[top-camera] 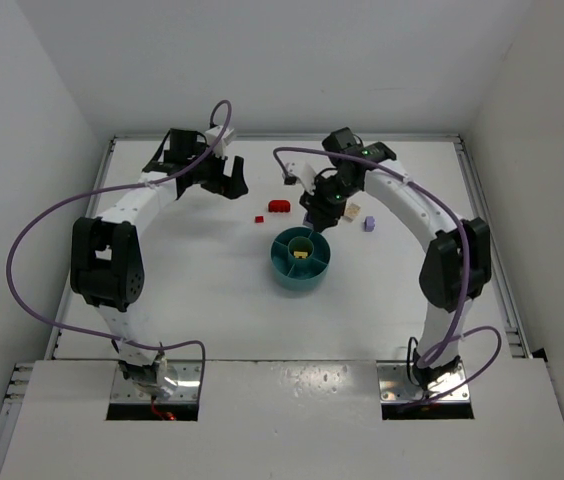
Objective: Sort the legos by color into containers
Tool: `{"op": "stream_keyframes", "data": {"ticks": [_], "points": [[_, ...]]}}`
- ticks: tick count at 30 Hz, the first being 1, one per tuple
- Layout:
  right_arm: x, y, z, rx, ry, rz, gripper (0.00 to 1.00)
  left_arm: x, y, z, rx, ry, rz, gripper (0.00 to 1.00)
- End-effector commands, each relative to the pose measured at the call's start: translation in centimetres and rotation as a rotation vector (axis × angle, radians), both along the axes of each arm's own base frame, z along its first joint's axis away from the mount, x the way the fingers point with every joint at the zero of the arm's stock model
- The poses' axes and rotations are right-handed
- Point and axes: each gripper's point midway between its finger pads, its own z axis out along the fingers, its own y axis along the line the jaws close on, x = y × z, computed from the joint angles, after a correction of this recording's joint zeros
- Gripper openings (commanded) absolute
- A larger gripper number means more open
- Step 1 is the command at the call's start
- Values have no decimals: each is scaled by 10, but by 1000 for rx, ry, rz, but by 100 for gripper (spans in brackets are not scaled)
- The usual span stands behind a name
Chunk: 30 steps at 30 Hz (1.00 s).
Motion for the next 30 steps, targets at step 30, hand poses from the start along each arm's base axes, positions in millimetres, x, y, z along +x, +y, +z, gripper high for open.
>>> {"op": "stream_keyframes", "data": {"ticks": [30], "points": [[-1,45,-12,-2,-14,214,45,7,3,21,-7,-58,14,100]]}}
